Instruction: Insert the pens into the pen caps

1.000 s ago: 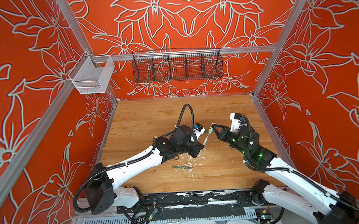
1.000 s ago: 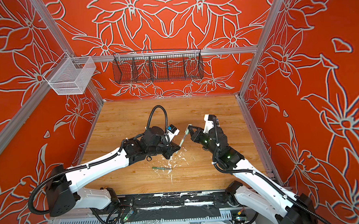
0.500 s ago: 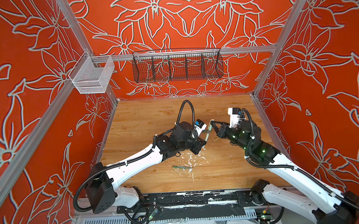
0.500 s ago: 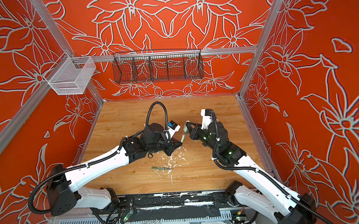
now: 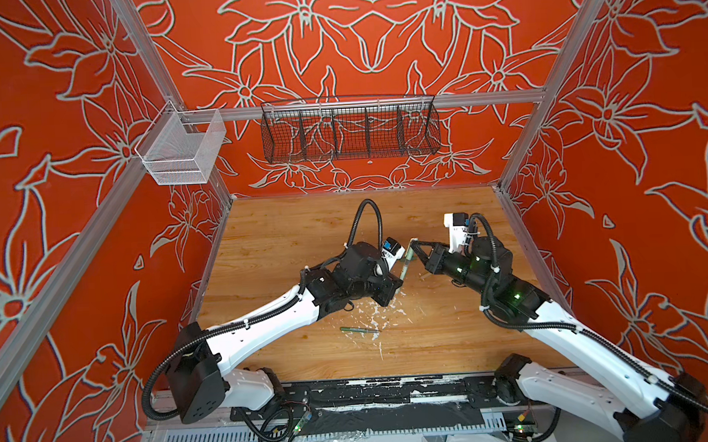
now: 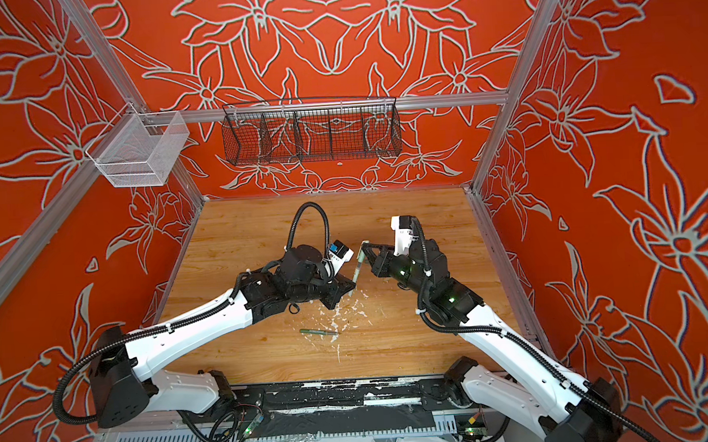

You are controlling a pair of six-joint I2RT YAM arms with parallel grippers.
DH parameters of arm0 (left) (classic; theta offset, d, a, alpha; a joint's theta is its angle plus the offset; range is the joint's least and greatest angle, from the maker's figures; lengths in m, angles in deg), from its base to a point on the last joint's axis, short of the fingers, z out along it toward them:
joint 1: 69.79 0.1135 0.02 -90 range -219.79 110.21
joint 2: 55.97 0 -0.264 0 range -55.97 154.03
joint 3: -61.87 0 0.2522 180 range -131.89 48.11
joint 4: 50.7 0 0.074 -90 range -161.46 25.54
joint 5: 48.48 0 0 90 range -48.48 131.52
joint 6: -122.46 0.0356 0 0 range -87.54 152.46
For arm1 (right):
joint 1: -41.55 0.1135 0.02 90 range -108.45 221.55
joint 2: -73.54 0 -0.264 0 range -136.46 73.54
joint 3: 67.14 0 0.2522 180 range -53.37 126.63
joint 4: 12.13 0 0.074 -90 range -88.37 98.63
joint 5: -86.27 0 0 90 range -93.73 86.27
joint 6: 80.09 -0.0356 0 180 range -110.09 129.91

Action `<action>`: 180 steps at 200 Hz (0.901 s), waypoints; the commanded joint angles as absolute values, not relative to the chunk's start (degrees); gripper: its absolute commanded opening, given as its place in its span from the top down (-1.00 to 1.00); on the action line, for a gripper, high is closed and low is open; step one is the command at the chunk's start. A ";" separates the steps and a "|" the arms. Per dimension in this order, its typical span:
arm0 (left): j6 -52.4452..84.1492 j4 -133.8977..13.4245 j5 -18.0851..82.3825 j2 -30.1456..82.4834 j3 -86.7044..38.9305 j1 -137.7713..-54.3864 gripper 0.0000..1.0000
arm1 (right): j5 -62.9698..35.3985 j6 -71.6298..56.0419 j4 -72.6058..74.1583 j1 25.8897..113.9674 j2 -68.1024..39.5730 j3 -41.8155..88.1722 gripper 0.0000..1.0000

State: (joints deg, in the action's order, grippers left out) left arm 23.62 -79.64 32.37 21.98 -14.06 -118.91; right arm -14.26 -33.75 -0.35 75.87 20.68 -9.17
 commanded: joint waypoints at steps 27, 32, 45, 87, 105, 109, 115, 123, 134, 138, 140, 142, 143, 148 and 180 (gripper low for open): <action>28.44 -75.65 35.78 20.06 -18.90 -119.01 1.00 | -22.63 -35.15 4.96 76.71 20.83 -8.63 0.65; 28.73 -75.72 35.96 19.94 -19.28 -119.01 1.00 | -22.83 -35.43 5.20 76.72 20.80 -8.56 0.65; 29.60 -75.87 35.95 19.60 -20.10 -119.01 1.00 | -22.90 -37.01 5.99 76.61 20.72 -8.21 0.65; 30.70 -75.79 33.99 18.24 -20.89 -119.01 1.00 | -25.39 -37.79 6.61 76.54 20.09 -6.07 0.35; 30.52 -75.19 34.31 17.72 -19.81 -119.01 1.00 | -24.53 -36.11 7.59 76.53 21.69 -4.80 0.11; 30.52 -75.18 34.47 17.64 -19.60 -119.01 1.00 | -23.90 -35.50 8.14 76.56 22.47 -4.49 0.06; 30.52 -75.39 34.72 17.68 -19.40 -119.01 1.00 | -22.88 -34.66 9.05 76.47 23.37 -4.15 0.02; 30.53 -75.93 35.20 17.61 -19.30 -119.01 1.00 | -21.11 -33.19 11.54 76.31 24.55 -3.22 -0.05; 30.52 -76.75 35.69 17.50 -19.30 -119.01 1.00 | -17.78 -30.56 16.00 76.01 26.51 -1.57 -0.10; 30.52 -76.99 35.80 17.41 -19.30 -118.99 1.00 | -17.10 -29.70 16.82 75.93 27.22 -1.32 -0.11; 30.52 -77.15 35.81 17.35 -19.30 -119.00 1.00 | -16.92 -29.45 16.92 75.88 27.40 -1.29 -0.11; 30.52 -77.25 35.81 17.29 -19.32 -119.01 1.00 | -16.68 -29.11 17.14 75.84 27.75 -1.22 -0.12; 30.52 -77.27 35.76 17.26 -19.31 -119.01 1.00 | -16.53 -28.74 17.30 75.65 28.05 -1.18 -0.13; 30.52 -77.44 35.61 17.09 -19.22 -119.01 1.00 | -16.23 -27.95 17.16 75.35 28.81 -1.17 -0.18; 30.30 -78.42 31.94 15.99 -19.45 -119.01 1.00 | -22.20 -27.15 11.40 73.19 29.11 -1.63 -0.26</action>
State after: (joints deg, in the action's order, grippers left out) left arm 29.72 -77.84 34.89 18.20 -19.41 -118.89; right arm -19.79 -29.71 13.33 74.49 29.35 -2.61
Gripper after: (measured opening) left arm 0.068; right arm 0.625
